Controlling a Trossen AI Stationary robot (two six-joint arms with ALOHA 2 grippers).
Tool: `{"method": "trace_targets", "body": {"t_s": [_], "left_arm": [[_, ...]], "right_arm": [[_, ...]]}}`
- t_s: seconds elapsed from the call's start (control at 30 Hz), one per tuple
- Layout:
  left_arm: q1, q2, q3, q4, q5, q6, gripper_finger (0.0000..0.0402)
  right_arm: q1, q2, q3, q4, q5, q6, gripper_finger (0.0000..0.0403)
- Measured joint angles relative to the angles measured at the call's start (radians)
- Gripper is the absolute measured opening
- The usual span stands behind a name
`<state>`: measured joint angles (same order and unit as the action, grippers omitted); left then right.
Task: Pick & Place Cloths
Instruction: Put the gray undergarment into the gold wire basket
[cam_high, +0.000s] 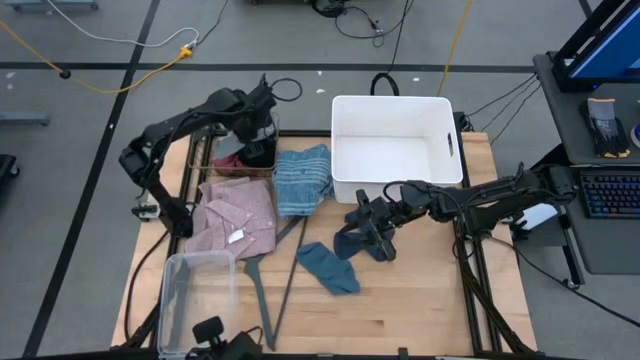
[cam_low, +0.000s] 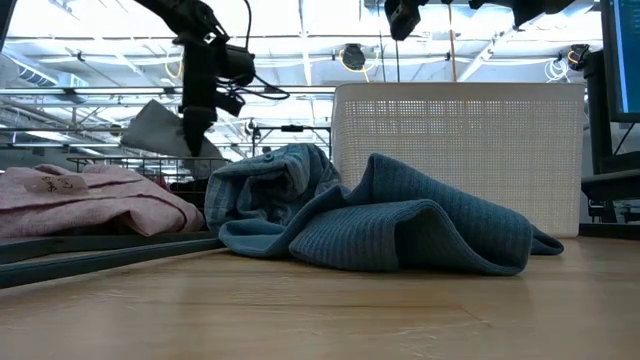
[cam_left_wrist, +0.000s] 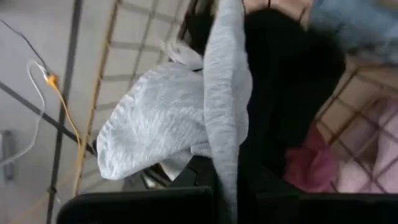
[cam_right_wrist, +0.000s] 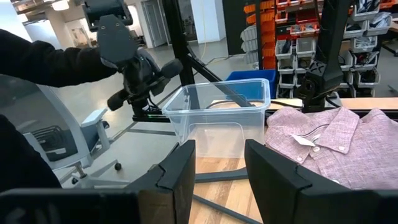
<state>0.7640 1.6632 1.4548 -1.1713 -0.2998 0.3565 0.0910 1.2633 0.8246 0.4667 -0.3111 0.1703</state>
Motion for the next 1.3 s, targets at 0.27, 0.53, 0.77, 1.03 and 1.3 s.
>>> {"method": "trace_targets", "body": {"t_s": [0.27, 0.53, 0.77, 1.03, 1.3], "left_arm": [[0.050, -0.006, 0.000, -0.003, -0.016, 0.027, 0.0012], [0.084, -0.007, 0.000, -0.002, 0.046, 0.045, 0.0010], [0.092, -0.007, -0.001, 0.002, 0.056, -0.039, 0.0058], [0.095, -0.007, -0.001, 0.002, 0.048, -0.056, 0.0135], [0.087, -0.007, -0.001, -0.006, -0.194, -0.049, 0.0210]], "right_arm": [[0.000, 0.000, 0.000, 0.000, 0.002, 0.000, 0.0130], [0.000, 0.000, 0.000, 0.000, 0.003, 0.000, 0.0130], [0.000, 0.000, 0.000, 0.000, 0.003, 0.001, 0.0130], [0.000, 0.000, 0.000, 0.000, 0.001, 0.001, 0.0130], [0.000, 0.000, 0.000, 0.000, 0.000, 0.001, 0.0130]]}}
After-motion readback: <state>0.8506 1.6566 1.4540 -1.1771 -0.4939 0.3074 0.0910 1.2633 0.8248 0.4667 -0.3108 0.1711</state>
